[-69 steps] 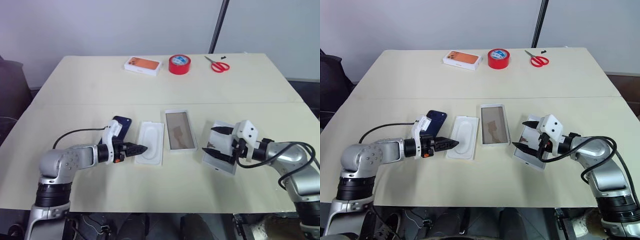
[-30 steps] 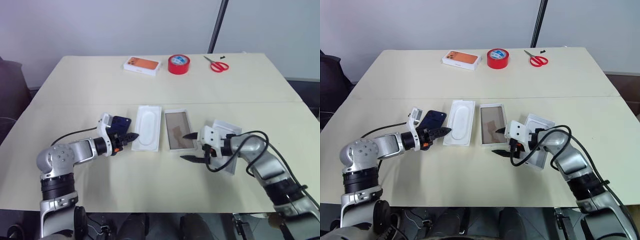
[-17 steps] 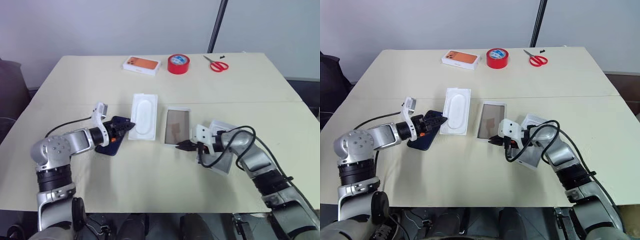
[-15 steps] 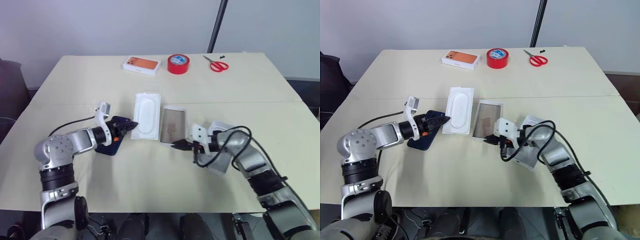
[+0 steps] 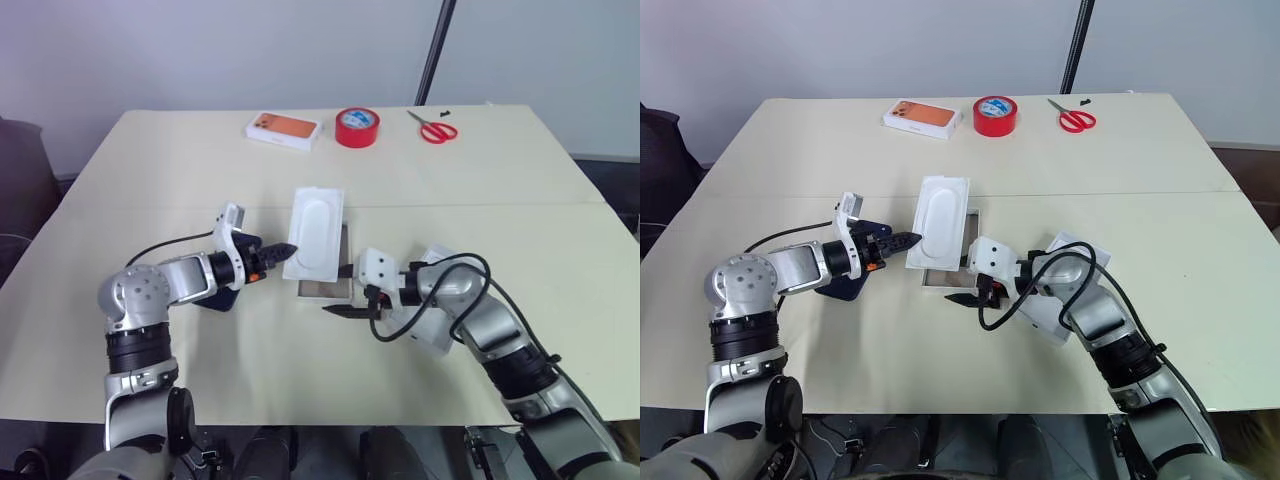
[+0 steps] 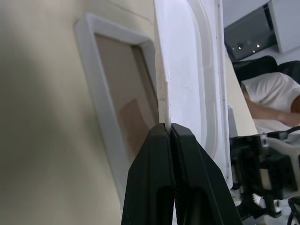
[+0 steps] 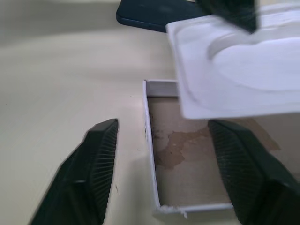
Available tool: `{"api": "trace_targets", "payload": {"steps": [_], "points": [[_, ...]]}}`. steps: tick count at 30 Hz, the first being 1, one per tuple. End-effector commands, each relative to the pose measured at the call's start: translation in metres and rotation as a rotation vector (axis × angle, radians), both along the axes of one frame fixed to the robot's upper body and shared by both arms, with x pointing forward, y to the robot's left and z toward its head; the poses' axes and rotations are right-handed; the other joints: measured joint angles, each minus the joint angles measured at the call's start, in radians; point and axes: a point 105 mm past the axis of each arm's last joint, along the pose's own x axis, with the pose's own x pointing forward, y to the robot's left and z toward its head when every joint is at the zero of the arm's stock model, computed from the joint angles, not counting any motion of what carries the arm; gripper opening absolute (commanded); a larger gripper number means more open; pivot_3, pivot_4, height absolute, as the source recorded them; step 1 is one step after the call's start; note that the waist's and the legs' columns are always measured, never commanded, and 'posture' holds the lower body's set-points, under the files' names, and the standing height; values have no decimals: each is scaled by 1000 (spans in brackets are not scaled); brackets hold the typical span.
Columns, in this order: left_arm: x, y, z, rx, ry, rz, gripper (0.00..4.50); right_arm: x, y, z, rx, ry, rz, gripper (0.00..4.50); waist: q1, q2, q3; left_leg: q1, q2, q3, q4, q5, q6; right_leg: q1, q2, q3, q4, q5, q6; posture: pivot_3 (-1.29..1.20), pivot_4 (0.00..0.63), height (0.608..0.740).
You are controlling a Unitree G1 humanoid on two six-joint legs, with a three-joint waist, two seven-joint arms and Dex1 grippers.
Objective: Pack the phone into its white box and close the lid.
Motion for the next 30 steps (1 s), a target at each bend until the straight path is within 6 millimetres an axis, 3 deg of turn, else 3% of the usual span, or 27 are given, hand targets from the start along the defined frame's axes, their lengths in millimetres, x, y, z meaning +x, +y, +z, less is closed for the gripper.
{"api": "trace_targets", "payload": {"steps": [1,6,13,16,23,27,30], "points": [[-3,1,4,7,-32,13,0,4,-27,16,0,-52,-66,2944,3,0,0,0,0,0,0,0,0,0,0,0,0,0,0,0,150,740],[-13,0,-5,29,-11,-7,0,12,-56,14,-23,-70,-172,2944,-2,0,0,-2,0,0,0,0,0,-2,0,0,0,0,0,0,150,740],[-12,-9,-5,13,-10,-25,0,12,-49,14,7,-71,-173,2944,1,0,0,-2,0,0,0,0,0,-2,1,0,0,0,0,0,150,740],[-12,-13,-5,-1,-1,-29,875,16,-48,17,17,-94,-189,3002,2,0,0,-3,0,0,0,0,0,-3,0,0,0,0,0,0,150,740],[-11,-20,-1,3,-33,-49,4337,28,-48,28,62,-169,-247,3002,0,0,0,-3,0,0,0,0,0,-3,0,0,0,0,0,0,150,740],[-12,-10,10,45,-134,-45,4337,30,-39,44,165,-152,-251,3002,-4,0,0,-3,0,0,0,0,0,-3,1,0,1,0,0,0,150,740],[-7,6,21,187,-345,-4,4360,29,-25,51,208,-153,-223,2106,-6,0,0,-3,0,1,0,1,-1,-4,1,0,1,0,0,0,150,740]]}}
